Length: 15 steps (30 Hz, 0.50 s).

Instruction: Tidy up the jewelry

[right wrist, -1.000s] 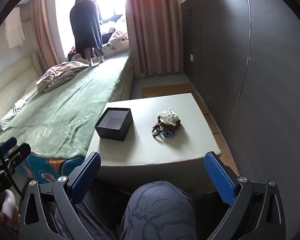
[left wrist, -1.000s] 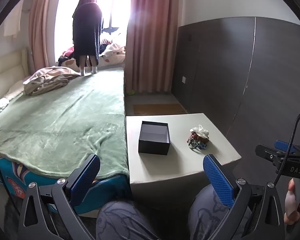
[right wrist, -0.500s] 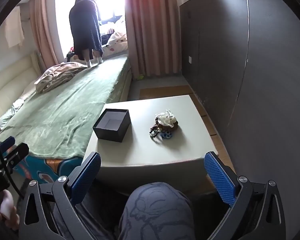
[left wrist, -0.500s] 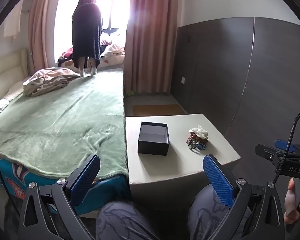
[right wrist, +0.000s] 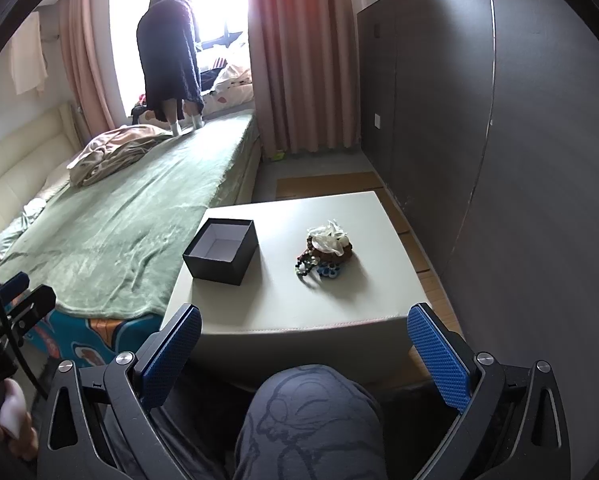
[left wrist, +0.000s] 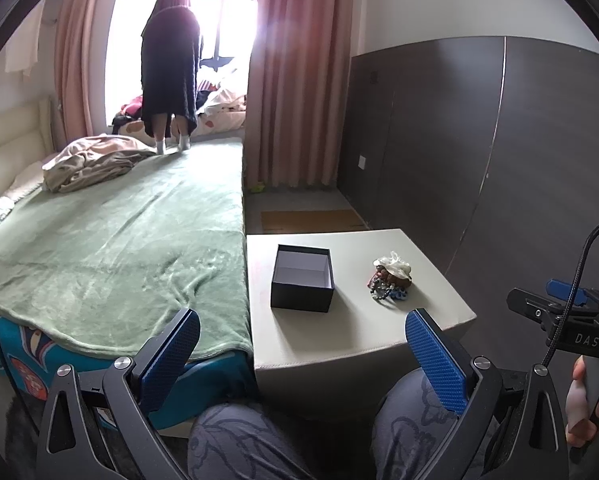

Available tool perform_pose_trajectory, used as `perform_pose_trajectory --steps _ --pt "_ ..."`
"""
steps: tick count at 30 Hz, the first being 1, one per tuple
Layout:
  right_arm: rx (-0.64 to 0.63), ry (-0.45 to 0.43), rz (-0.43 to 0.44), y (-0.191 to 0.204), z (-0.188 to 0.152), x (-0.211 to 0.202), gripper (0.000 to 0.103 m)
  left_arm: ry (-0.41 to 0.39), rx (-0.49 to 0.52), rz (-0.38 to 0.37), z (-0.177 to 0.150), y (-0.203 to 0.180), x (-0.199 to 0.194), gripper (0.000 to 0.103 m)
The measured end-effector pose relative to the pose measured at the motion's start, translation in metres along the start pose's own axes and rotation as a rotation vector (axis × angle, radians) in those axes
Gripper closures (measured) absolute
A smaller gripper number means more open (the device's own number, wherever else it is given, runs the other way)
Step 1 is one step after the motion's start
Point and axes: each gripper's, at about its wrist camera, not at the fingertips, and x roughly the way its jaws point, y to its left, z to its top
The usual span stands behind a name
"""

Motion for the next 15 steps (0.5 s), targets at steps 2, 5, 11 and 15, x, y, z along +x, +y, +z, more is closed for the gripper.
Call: perform_pose_trajectory --steps 2,5,11,15 --pt "-0.001 -0.001 0.0 -0.0004 0.0001 0.0001 0.0 0.0 0.001 0.001 -0.0003 -0.0001 0.0002 0.001" --pt "-0.004 -0.002 0.0 -0.0005 -0.0003 0.0004 0.0 0.003 0.002 0.002 -0.0013 -0.001 0.0011 0.001" --pt "-0.002 -0.005 0.001 0.0003 0.0001 -0.0008 0.0 0.007 -0.003 -0.002 -0.0006 0.0014 0.0001 0.001" --pt "0.001 -0.01 0.0 0.0001 -0.0004 -0.0021 0.0 0.003 0.001 -0.001 -0.0002 0.0011 -0.0006 0.001"
